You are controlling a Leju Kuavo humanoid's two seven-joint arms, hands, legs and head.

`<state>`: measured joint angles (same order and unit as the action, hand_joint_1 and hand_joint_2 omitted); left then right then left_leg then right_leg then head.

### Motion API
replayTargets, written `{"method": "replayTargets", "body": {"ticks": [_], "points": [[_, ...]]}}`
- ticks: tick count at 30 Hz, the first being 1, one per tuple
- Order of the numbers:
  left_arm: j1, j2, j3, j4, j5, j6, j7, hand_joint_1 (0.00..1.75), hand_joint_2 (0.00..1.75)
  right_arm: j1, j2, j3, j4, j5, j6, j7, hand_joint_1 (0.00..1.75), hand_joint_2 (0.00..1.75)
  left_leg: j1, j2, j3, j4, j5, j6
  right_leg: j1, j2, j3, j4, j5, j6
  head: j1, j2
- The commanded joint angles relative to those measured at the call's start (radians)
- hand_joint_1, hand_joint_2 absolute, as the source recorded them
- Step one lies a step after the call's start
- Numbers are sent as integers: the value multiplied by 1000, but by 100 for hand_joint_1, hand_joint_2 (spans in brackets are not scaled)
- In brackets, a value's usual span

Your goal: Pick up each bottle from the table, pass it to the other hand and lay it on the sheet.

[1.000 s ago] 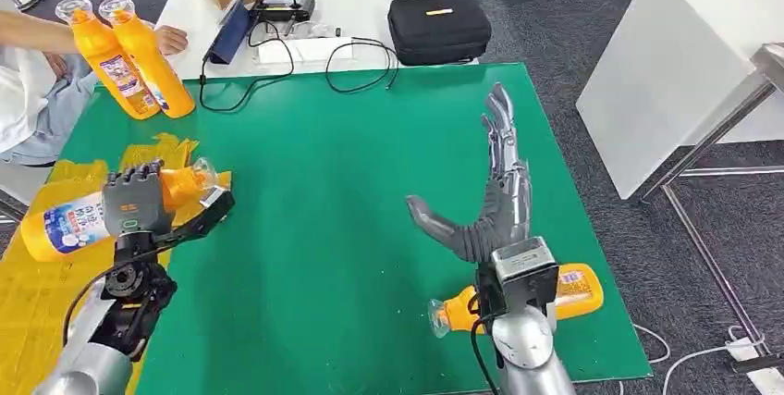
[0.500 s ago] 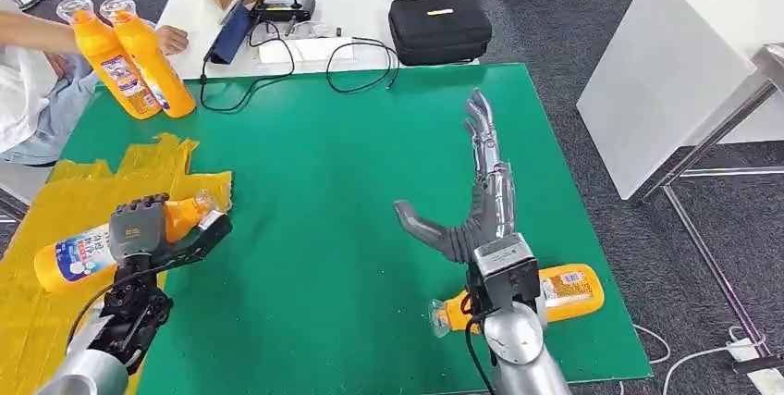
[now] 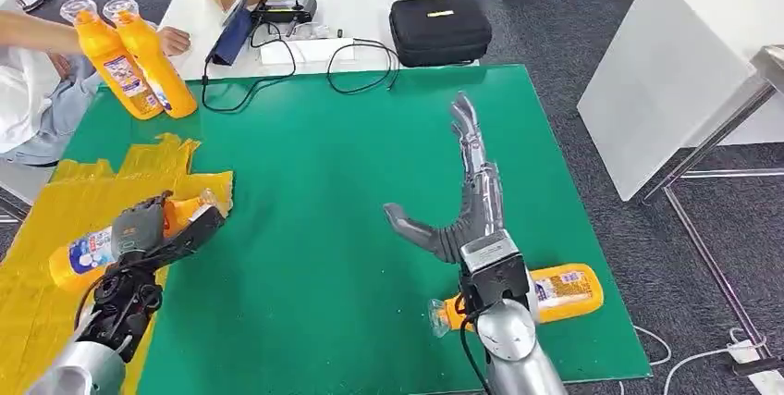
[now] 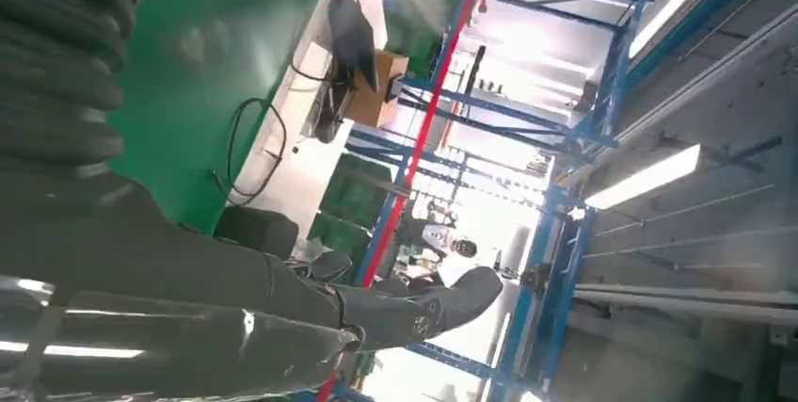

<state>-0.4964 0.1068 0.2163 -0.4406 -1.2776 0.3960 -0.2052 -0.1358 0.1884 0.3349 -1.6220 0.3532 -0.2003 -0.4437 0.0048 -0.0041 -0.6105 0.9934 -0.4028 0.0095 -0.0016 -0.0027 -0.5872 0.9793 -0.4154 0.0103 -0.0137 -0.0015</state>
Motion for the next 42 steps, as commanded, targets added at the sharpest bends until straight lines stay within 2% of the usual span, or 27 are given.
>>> {"method": "replayTargets", "body": {"ticks": [1, 11, 18, 24, 25, 26, 27, 29, 32, 35, 37, 42], "points": [[-13, -39, 61, 73, 5, -26, 9, 0, 175, -40, -9, -8, 57, -2, 3, 2, 0, 175, 1, 1, 3, 0, -1, 0, 1, 1, 4, -1, 0, 1, 0, 0], [-13, -39, 61, 73, 5, -26, 9, 0, 175, -40, -9, -8, 57, -2, 3, 2, 0, 175, 0, 1, 4, -1, 0, 0, 0, 0, 4, -1, 0, 0, 0, 0], [-13, -42, 80, 71, 38, -104, 16, 0, 175, -39, 5, -37, 54, -9, 5, 6, 0, 175, 0, 1, 5, -1, -1, 0, 0, 1, 5, -1, 0, 1, 0, 0], [-8, -55, 114, 43, 122, -142, -51, 0, 175, -37, 13, -77, 45, -29, 15, 0, 0, 175, 1, 1, 8, 0, -1, 0, 1, 1, 8, -2, -1, 1, 0, 0], [-1, -115, 254, -50, 380, -316, -311, 0, 175, -27, 11, -82, 35, -26, 15, 4, 0, 175, 1, 1, 8, 0, -1, 0, 1, 1, 9, -2, 0, 1, 0, 0], [25, -152, 220, -157, 427, -361, -370, 0, 175, -12, 10, -93, 23, -20, 17, 4, 0, 175, 0, 0, 9, -1, -1, 0, 0, 0, 9, -1, 0, 1, 0, 0], [88, -195, 160, -348, 500, -439, -317, 0, 175, 4, 12, -106, 10, -12, 26, 4, 0, 175, 1, -3, 8, 0, 0, 0, 1, -3, 10, -2, -1, 1, 0, 0], [159, -210, 75, -521, 591, -495, -248, 0, 175, 18, 18, -120, 4, -3, 36, -2, 0, 175, 1, -5, 8, 0, 0, 0, 1, -5, 9, -2, -1, 1, 0, 0], [199, -197, 13, -597, 781, -591, -260, 0, 175, 20, 25, -130, 11, 1, 45, -7, 0, 175, 1, -7, 7, 2, 0, 1, 1, -6, 8, -1, -1, 1, 0, 0], [261, -184, -54, -716, 963, -674, -264, 0, 175, 21, 30, -135, 19, 6, 53, -10, 0, 175, 0, 3, 5, 1, 0, 0, 0, 2, 4, -1, 1, 1, 1, 0], [291, -180, -91, -786, 1013, -688, -257, 0, 175, 25, 32, -140, 16, 8, 51, -10, 0, 175, 1, 7, 6, 2, -3, 0, 0, 7, 4, -1, 1, 3, 1, 0], [308, -174, -131, -835, 1063, -688, -237, 0, 175, 30, 32, -149, 10, 12, 51, -10, 0, 175, 0, 3, 4, 2, -1, 0, 0, 3, 3, -1, 0, 3, 0, 0]]}}
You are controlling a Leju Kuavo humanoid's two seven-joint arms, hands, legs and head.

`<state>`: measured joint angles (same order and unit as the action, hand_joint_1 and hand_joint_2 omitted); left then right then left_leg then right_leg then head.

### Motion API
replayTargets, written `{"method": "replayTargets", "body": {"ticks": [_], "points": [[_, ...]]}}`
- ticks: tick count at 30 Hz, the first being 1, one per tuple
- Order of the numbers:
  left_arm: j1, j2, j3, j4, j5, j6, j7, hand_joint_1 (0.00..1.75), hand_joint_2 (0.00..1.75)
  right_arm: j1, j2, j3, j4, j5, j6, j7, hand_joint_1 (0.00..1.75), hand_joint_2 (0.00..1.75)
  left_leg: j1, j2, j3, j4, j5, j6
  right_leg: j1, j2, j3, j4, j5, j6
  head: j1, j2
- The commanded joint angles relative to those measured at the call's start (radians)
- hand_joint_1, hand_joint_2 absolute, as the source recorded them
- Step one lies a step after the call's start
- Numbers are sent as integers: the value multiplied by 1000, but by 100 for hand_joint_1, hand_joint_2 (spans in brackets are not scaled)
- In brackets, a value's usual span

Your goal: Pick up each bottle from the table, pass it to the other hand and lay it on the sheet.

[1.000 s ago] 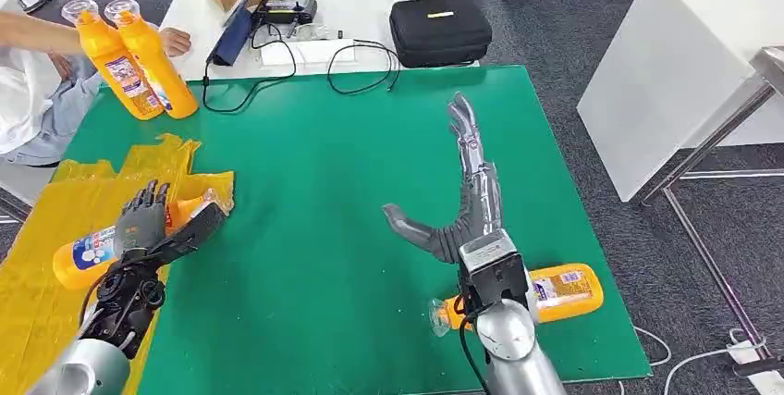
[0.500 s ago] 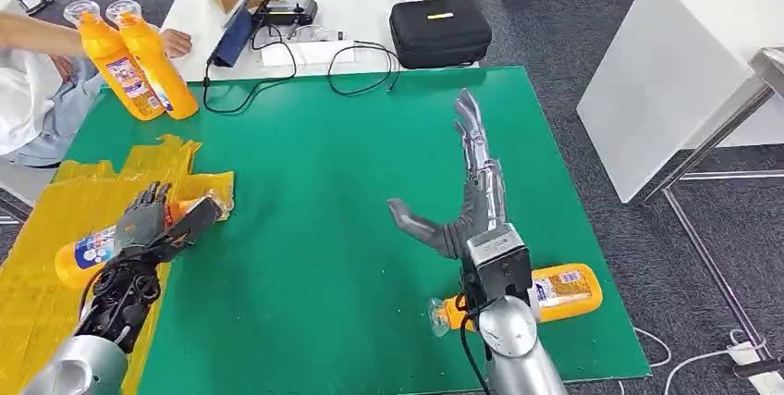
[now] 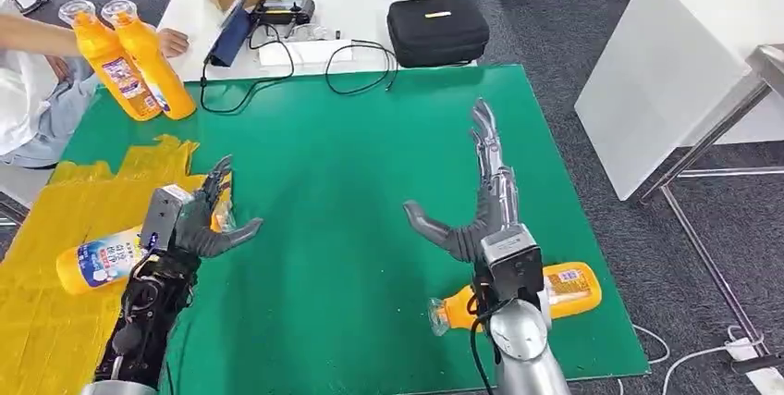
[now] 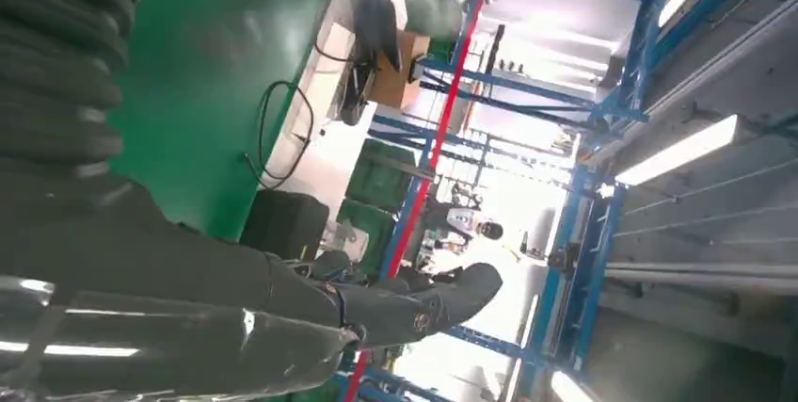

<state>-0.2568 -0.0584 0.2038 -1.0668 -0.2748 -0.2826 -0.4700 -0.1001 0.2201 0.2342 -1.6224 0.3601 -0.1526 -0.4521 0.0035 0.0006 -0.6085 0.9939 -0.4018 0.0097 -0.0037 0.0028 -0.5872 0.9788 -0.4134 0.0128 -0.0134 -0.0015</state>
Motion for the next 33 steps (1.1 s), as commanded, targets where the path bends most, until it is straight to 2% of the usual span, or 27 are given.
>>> {"method": "replayTargets", "body": {"ticks": [1, 8, 11, 13, 18, 20, 24, 27, 30, 33], "points": [[69, -9, -118, -208, 60, -10, 27, 0, 175, -5, 0, -48, 10, 5, 3, -2, 0, 175, 2, -1, 0, 1, -2, 0, 2, -1, 1, 0, -1, 0, 0, 0], [67, -3, -127, -202, 82, -13, 19, 0, 175, -5, 2, -50, 10, 8, 4, -1, 0, 175, 1, -1, -1, 0, -1, 0, 2, -1, -1, 0, -1, 0, 0, 0], [117, -26, -154, -276, 180, -65, 23, 0, 175, 3, 0, -53, 8, 26, 5, 3, 0, 175, 1, -1, -1, 0, -2, 0, 2, -1, 0, -1, -2, 0, 0, 0], [150, -48, -188, -325, 201, -70, 21, 0, 175, -1, -31, -30, 8, 88, 11, 20, 0, 175, 1, -1, -1, 0, -2, 0, 1, -1, 0, -1, -1, 1, 0, 0], [216, -56, -248, -380, 236, -51, -4, 0, 175, -6, -238, 107, 41, 424, 52, 49, 0, 175, 1, -2, 0, 0, -2, 1, 1, -2, 2, -3, -2, 1, 0, 0], [237, -53, -237, -387, 255, -46, -8, 0, 175, 4, -325, 119, 52, 485, 60, 51, 0, 175, 2, -1, 3, 0, -5, 1, 2, -2, 6, -4, -3, 2, 0, 0], [237, -58, -204, -373, 261, -20, -12, 0, 175, 28, -515, 65, 69, 470, 119, 4, 0, 175, 1, -4, 0, -1, -3, 2, 1, -5, 4, -5, -1, 2, 0, 0], [211, -66, -179, -361, 308, -33, -36, 0, 175, 110, -699, -19, 16, 361, 257, -78, 0, 175, 0, -9, -3, 0, -2, 3, 0, -9, 2, -3, -2, 2, 0, 0], [211, -74, -168, -380, 319, -30, -41, 0, 175, 186, -754, -88, -18, 350, 302, -90, 0, 175, 0, -14, -4, 2, -3, 3, 0, -14, 3, -2, -4, 2, 0, 0], [215, -78, -165, -384, 323, -24, -38, 0, 175, 251, -785, -116, -51, 341, 326, -85, 0, 175, -2, -10, -6, 3, -4, 5, -1, -9, -1, -1, -3, 2, 0, 0]]}}
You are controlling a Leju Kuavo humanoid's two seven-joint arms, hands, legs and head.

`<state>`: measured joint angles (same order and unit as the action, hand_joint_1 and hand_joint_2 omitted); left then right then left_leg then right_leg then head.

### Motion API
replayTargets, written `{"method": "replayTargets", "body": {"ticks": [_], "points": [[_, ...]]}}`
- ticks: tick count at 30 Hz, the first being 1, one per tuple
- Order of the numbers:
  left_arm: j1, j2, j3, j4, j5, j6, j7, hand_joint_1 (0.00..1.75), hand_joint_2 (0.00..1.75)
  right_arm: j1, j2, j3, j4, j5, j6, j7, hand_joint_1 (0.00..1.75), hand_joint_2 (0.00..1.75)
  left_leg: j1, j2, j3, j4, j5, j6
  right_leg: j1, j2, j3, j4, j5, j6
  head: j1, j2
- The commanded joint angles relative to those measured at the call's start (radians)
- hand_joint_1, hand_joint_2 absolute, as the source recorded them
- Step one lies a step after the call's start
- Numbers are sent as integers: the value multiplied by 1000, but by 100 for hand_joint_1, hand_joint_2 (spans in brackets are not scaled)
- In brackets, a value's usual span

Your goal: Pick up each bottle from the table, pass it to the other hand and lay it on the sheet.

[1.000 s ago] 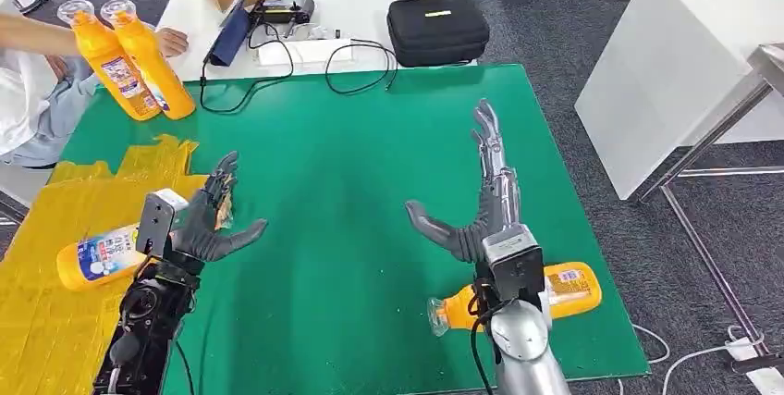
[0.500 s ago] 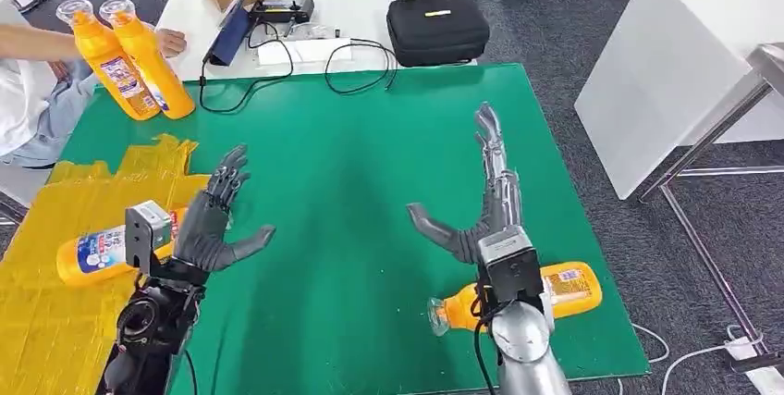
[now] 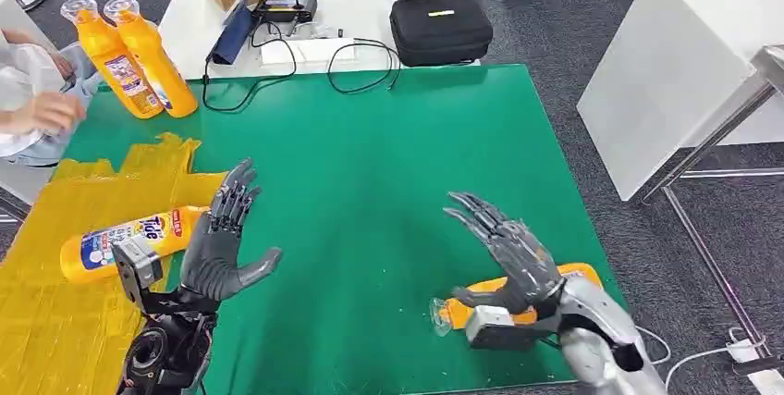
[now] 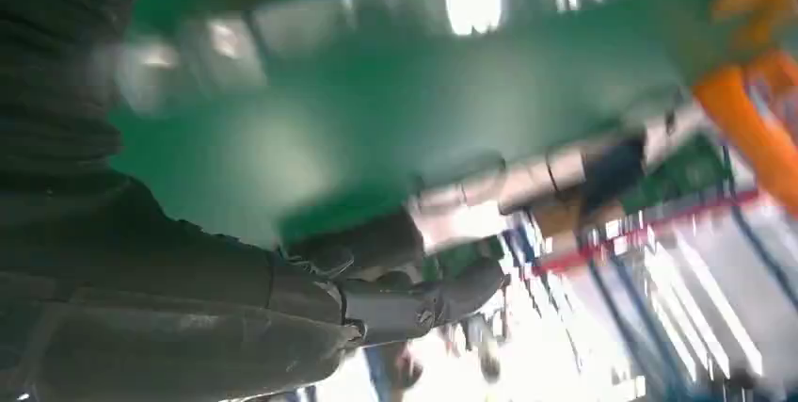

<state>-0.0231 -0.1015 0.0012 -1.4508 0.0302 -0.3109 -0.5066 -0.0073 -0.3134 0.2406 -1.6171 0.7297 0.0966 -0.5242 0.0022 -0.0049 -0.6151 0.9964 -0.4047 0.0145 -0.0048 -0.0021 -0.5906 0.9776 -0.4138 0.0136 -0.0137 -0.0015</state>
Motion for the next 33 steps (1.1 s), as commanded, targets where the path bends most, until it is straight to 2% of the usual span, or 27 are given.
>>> {"method": "replayTargets", "body": {"ticks": [1, 4, 6, 9, 11, 13, 17, 22, 25, 29, 33], "points": [[-19, -35, 37, 1, 18, 4, -1, 0, 175, 162, -250, -121, -66, -27, 77, -10, 0, 175, 0, -3, 1, 0, -1, 1, 0, -3, 2, 0, -2, 1, 0, 0], [-19, -34, 37, 4, 19, 4, -1, 0, 175, 158, -251, -113, -71, -26, 87, -1, 0, 175, 1, 0, 3, 1, -4, 1, 1, -1, 5, 0, -3, 1, 0, 0], [-17, -33, 43, 8, 27, 10, -2, 0, 175, 222, -313, -131, -117, -60, 112, 25, 0, 175, 0, 1, 3, 1, -4, 1, 0, 0, 3, 0, -2, 0, 0, 0], [-26, -32, 49, 28, 29, 16, -2, 0, 175, 349, -403, -217, -181, -134, 128, 54, 0, 175, 0, -5, 2, 1, -3, 2, 0, -5, 3, 1, -4, 1, 0, 0], [-33, -30, 48, 45, 29, 15, -2, 0, 175, 410, -434, -272, -200, -168, 148, 62, 0, 175, -1, -5, 1, 1, -3, 2, -1, -5, 2, 1, -5, 3, 0, 0], [-41, -30, 45, 57, 29, 14, -2, 0, 175, 430, -429, -296, -195, -183, 159, 62, 0, 175, -1, -5, 2, 1, -3, 2, 0, -5, 4, 0, -6, 4, 0, 0], [-51, -31, 40, 76, 29, 15, -2, 0, 175, 390, -381, -284, -130, -169, 164, 65, 0, 175, 0, 0, 4, 0, -4, 2, 1, -1, 6, -2, -4, 4, 0, 0], [-53, -34, 35, 85, 29, 19, 0, 0, 175, 369, -383, -261, -97, -145, 163, 75, 0, 175, 1, 0, 5, -1, -4, 2, 0, -1, 6, -3, -3, 3, 0, 0], [-56, -35, 33, 95, 29, 21, 1, 0, 175, 325, -374, -227, -55, -119, 161, 86, 0, 175, 1, 1, 5, -1, -5, 2, 0, 0, 6, -3, -3, 3, 0, 0], [-42, -44, 42, 84, 28, 28, 2, 0, 175, 175, -289, -124, 97, 0, 92, 101, 0, 175, 2, 5, 8, -2, -5, 2, 2, 4, 9, -6, -2, 3, 0, 0], [-42, -44, 42, 84, 28, 28, 2, 0, 175, 175, -289, -124, 97, 0, 92, 101, 0, 175, 1, 4, 6, -2, -4, 2, 1, 3, 6, -4, -2, 3, 0, 0]]}}
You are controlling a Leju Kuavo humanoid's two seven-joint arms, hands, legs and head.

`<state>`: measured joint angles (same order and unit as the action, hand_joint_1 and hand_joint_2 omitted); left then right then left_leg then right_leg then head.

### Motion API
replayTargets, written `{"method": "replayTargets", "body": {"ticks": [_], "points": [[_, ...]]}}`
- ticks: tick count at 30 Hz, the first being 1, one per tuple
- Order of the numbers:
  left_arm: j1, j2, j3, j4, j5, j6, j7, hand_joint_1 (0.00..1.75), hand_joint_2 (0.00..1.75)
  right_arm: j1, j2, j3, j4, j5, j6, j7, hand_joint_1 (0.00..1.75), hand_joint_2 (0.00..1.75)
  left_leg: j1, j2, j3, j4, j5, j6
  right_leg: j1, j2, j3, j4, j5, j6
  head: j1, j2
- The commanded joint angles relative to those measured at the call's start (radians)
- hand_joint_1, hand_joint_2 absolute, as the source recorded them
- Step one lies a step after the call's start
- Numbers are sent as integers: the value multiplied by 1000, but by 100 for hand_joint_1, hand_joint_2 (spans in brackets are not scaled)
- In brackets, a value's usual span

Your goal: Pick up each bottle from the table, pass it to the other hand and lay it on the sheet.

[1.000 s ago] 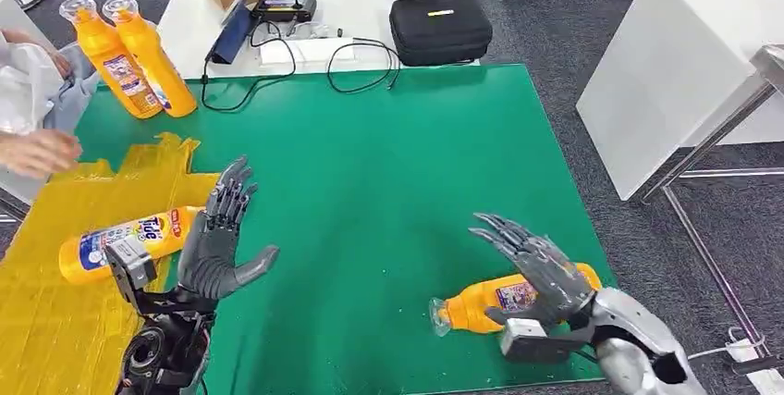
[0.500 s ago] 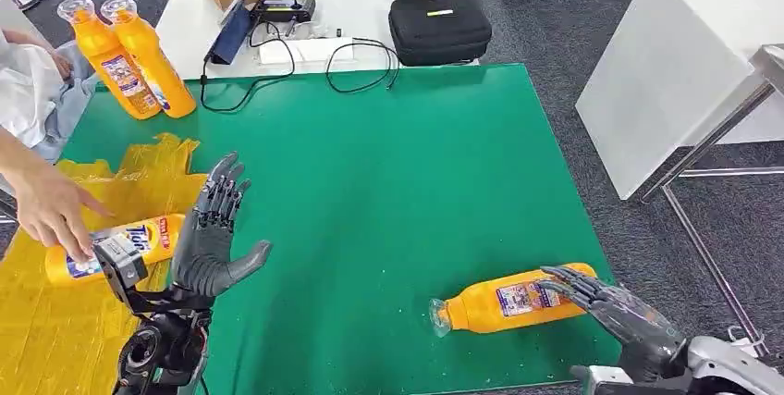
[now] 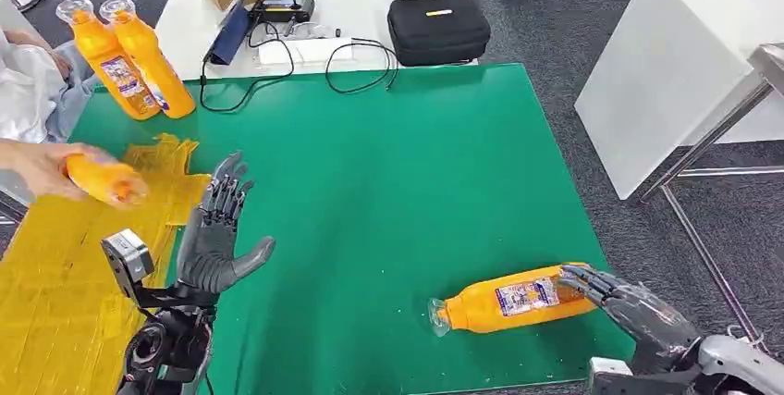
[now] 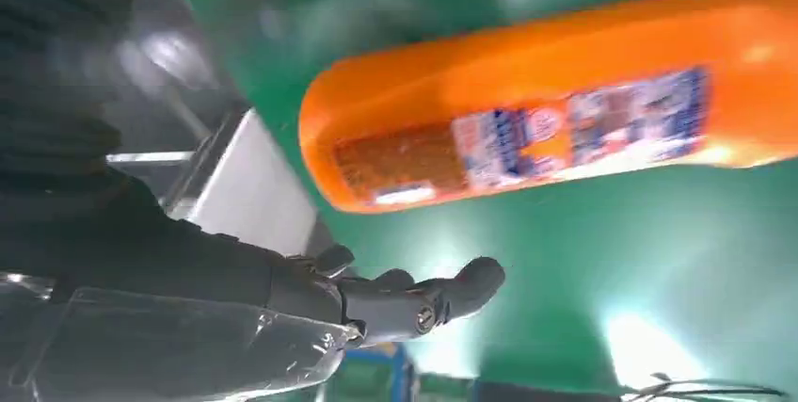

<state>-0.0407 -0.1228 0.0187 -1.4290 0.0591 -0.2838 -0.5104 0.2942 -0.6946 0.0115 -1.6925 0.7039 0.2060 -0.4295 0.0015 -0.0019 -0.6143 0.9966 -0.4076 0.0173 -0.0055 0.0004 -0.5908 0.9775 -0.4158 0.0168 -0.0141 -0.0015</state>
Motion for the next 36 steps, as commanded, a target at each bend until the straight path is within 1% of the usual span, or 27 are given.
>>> {"method": "replayTargets", "body": {"ticks": [1, 2, 7, 8, 10, 11, 13, 14, 15, 16, 19, 20, 21, 24, 27, 28, 29, 31, 34, 35, 36], "points": [[-25, -23, 25, 61, 0, 1, 5, 0, 175, -121, 87, 105, 168, 26, -19, 6, 0, 175, 1, 0, 3, -1, 0, -1, 1, 0, 4, -2, 0, 0, 0, 0], [-25, -23, 25, 61, 1, 1, 5, 0, 175, -117, 84, 103, 165, 25, -20, 6, 0, 175, 2, 0, 6, -2, -1, -1, 2, -1, 7, -4, -1, 0, 0, 0], [-25, -23, 25, 61, 1, 1, 5, 0, 175, -117, 84, 103, 165, 25, -20, 6, 0, 175, 1, 0, 3, -1, 0, 0, 1, 0, 4, -2, 0, 0, 0, 0], [-25, -23, 25, 61, 1, 1, 5, 0, 175, -117, 84, 103, 165, 25, -20, 6, 0, 175, 1, 0, 4, -1, -1, 0, 1, 0, 6, -2, -1, 0, 0, 0], [-25, -23, 25, 61, 1, 1, 5, 0, 175, -117, 84, 103, 165, 25, -20, 6, 0, 175, 1, 0, 2, -1, 0, 0, 1, 0, 4, -2, 0, 0, 0, 0], [-25, -23, 25, 61, 1, 1, 5, 0, 175, -117, 84, 103, 165, 25, -20, 6, 0, 175, 2, 0, 5, -1, -1, 0, 1, 0, 7, -3, -1, 0, 0, 0], [-25, -23, 25, 61, 1, 1, 5, 0, 175, -117, 84, 103, 165, 25, -20, 6, 0, 175, 1, -1, 2, -1, 0, 0, 1, 0, 4, -2, 0, 0, 0, 0], [-25, -25, 27, 62, 1, 2, 5, 0, 175, -118, 91, 98, 163, 27, -29, 9, 0, 175, 1, -1, 4, -1, -1, 0, 1, 0, 6, -3, -1, 0, 0, 0], [-24, -26, 28, 61, 0, 2, 6, 0, 175, -138, 116, 102, 182, 46, -45, 11, 0, 175, 1, 0, 3, -1, -1, 0, 1, 0, 5, -2, -1, 0, 0, 0], [-20, -29, 31, 58, -2, 3, 9, 0, 175, -183, 164, 119, 229, 88, -68, 9, 0, 175, 1, 0, 3, -1, 0, 0, 1, 0, 4, -3, 0, 0, 0, 0], [-19, -35, 35, 66, -5, 3, 12, 0, 175, -268, 222, 172, 324, 140, -103, 17, 0, 175, 3, 4, 6, -3, -1, -1, 3, 4, 7, -5, 1, 0, 0, 0], [-21, -36, 35, 72, -7, 4, 12, 0, 175, -290, 231, 191, 349, 150, -111, 20, 0, 175, 2, 3, 3, -2, 0, 0, 2, 3, 4, -3, 1, 0, 0, 0], [-22, -36, 35, 75, -7, 4, 12, 0, 175, -299, 234, 198, 358, 155, -111, 22, 0, 175, 3, 5, 7, -3, -1, -1, 3, 5, 7, -5, 1, 0, 0, 0], [-23, -36, 39, 84, -8, 4, 12, 0, 175, -326, 240, 220, 387, 173, -119, 32, 0, 175, 2, 3, 3, -1, 0, 0, 2, 2, 4, -3, 1, 0, 0, 0], [-30, -38, 45, 96, -8, 6, 12, 0, 175, -355, 245, 251, 441, 193, -110, 39, 0, 175, 2, 4, 7, -2, -1, -1, 2, 3, 8, -4, 0, 0, 0, 0], [-33, -38, 46, 99, -8, 5, 12, 0, 175, -369, 254, 264, 467, 201, -110, 42, 0, 175, 2, 3, 4, -2, 0, 0, 2, 2, 5, -3, 0, 0, 0, 0], [-36, -39, 46, 103, -8, 5, 12, 0, 175, -380, 261, 275, 488, 210, -115, 44, 0, 175, 3, 4, 7, -2, -2, -1, 3, 3, 8, -4, 0, 0, 0, 0], [-39, -42, 47, 109, -9, 6, 12, 0, 175, -414, 281, 301, 543, 239, -134, 59, 0, 175, 2, 3, 5, -1, -1, -1, 2, 2, 6, -3, 0, 0, 0, 0], [-40, -45, 51, 112, -10, 8, 12, 0, 175, -455, 296, 328, 605, 267, -163, 83, 0, 175, 2, 4, 6, -1, -1, -1, 2, 3, 8, -3, 0, 0, 0, 0], [-39, -46, 52, 113, -10, 7, 13, 0, 175, -465, 301, 334, 619, 275, -168, 91, 0, 175, 2, 3, 4, -1, 0, -1, 2, 3, 5, -2, 0, 0, 0, 0], [-39, -46, 52, 113, -10, 7, 13, 0, 175, -468, 303, 336, 624, 276, -169, 93, 0, 175, 2, 4, 6, -1, -1, -1, 3, 4, 7, -3, 0, 0, 0, 0]]}}
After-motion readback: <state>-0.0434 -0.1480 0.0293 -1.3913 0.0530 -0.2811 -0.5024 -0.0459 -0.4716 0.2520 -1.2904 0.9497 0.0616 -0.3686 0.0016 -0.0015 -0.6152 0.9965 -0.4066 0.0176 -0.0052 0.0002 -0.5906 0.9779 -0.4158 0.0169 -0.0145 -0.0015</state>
